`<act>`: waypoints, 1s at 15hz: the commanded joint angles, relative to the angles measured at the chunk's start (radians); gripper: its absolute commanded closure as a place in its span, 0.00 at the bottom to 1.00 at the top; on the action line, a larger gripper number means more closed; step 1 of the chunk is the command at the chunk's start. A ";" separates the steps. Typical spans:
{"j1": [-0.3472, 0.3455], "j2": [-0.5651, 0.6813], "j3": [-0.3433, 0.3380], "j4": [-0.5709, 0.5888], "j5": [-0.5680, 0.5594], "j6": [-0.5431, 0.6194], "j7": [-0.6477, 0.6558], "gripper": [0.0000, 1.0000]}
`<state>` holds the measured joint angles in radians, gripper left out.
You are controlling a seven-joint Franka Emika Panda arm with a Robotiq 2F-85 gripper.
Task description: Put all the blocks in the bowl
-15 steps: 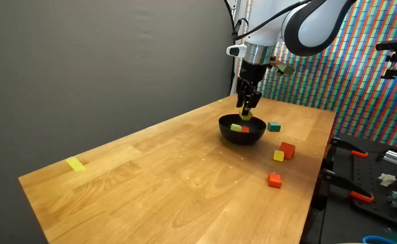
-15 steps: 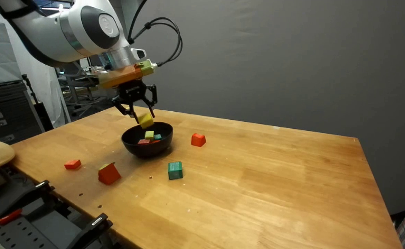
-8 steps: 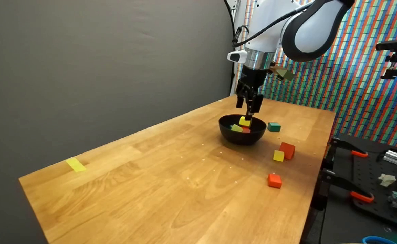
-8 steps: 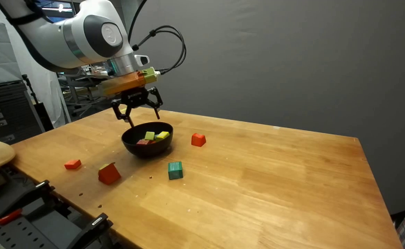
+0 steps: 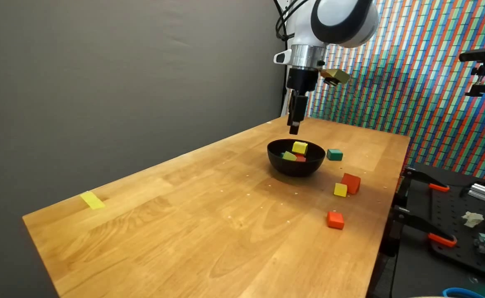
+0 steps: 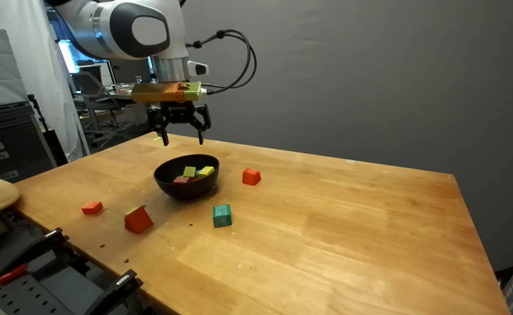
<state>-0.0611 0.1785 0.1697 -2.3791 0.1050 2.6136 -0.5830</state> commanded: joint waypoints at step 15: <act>-0.027 0.163 -0.197 0.239 -0.152 -0.103 0.349 0.00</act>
<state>-0.0846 0.2725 -0.0240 -2.2338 -0.0742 2.5652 -0.2794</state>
